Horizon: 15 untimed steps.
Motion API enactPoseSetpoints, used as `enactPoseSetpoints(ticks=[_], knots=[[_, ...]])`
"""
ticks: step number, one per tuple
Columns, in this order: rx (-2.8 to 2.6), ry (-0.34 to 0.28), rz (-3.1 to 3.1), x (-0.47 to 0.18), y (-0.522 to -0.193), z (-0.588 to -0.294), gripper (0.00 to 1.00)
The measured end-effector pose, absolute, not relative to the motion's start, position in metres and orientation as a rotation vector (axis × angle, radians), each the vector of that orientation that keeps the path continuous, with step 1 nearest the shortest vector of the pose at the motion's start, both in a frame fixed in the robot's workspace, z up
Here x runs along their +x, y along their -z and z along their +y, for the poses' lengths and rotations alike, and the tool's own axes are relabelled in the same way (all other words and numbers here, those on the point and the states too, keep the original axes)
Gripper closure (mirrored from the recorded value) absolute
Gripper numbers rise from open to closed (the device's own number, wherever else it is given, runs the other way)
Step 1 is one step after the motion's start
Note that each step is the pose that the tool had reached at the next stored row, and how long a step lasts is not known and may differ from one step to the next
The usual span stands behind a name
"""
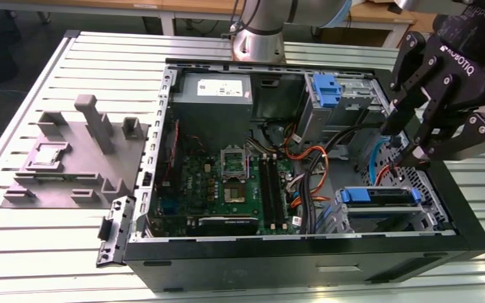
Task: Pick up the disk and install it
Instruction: 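Insert the disk into the insertion slot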
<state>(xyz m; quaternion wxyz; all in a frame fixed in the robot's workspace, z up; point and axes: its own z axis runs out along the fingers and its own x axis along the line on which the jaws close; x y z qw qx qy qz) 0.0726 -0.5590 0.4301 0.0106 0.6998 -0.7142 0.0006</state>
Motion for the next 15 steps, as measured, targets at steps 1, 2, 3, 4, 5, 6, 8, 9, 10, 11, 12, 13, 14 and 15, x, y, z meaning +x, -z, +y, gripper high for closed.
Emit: enactPoseSetpoints(ticks=[1,2,3,4,5,6,8,9,10,11,12,13,14,15], knots=[[2.184,-0.002,-2.229,0.073,-0.429,-0.559,0.5],[2.185,-0.004,-2.229,0.073,-0.427,-0.559,0.5],[2.185,-0.005,-2.229,0.073,-0.425,-0.559,0.5],[2.185,-0.007,-2.23,0.073,-0.423,-0.559,0.51],[2.185,-0.008,-2.23,0.073,-0.422,-0.559,0.51],[2.185,-0.01,-2.23,0.073,-0.42,-0.559,0.58],[2.186,-0.013,-2.231,0.073,-0.416,-0.559,0.64],[2.186,-0.014,-2.231,0.073,-0.414,-0.559,0.7],[2.186,-0.016,-2.231,0.073,-0.413,-0.559,0.76],[2.187,-0.017,-2.232,0.073,-0.411,-0.559,0.76],[2.187,-0.018,-2.232,0.073,-0.409,-0.559,0.82],[2.187,-0.02,-2.232,0.073,-0.407,-0.559,0.87],[2.188,-0.021,-2.233,0.073,-0.405,-0.559,0.9],[2.188,-0.022,-2.233,0.073,-0.403,-0.559,0.9]])
